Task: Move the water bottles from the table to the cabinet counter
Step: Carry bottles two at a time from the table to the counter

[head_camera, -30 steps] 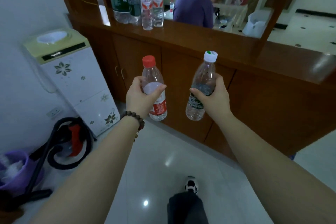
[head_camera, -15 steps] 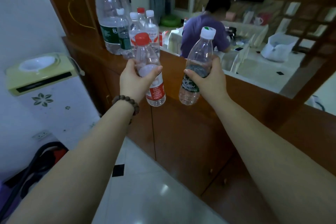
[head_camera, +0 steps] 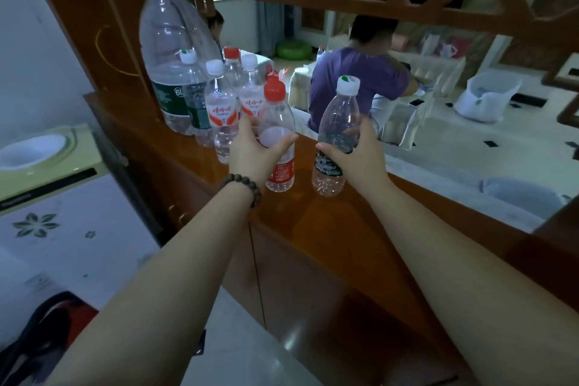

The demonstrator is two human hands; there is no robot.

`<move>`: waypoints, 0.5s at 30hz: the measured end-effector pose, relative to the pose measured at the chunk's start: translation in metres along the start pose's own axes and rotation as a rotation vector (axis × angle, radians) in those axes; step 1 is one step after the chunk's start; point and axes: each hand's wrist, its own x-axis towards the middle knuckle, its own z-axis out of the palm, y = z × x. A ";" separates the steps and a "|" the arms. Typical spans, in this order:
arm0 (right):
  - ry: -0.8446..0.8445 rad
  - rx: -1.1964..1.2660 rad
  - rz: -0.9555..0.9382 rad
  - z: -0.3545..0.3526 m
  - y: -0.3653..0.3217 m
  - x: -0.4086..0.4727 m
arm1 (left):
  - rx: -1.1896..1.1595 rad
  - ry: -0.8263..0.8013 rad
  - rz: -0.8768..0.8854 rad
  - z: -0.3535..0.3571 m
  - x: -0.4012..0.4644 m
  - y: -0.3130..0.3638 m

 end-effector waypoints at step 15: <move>-0.011 0.004 0.060 0.037 0.018 0.047 | 0.065 -0.034 0.024 0.029 0.063 -0.020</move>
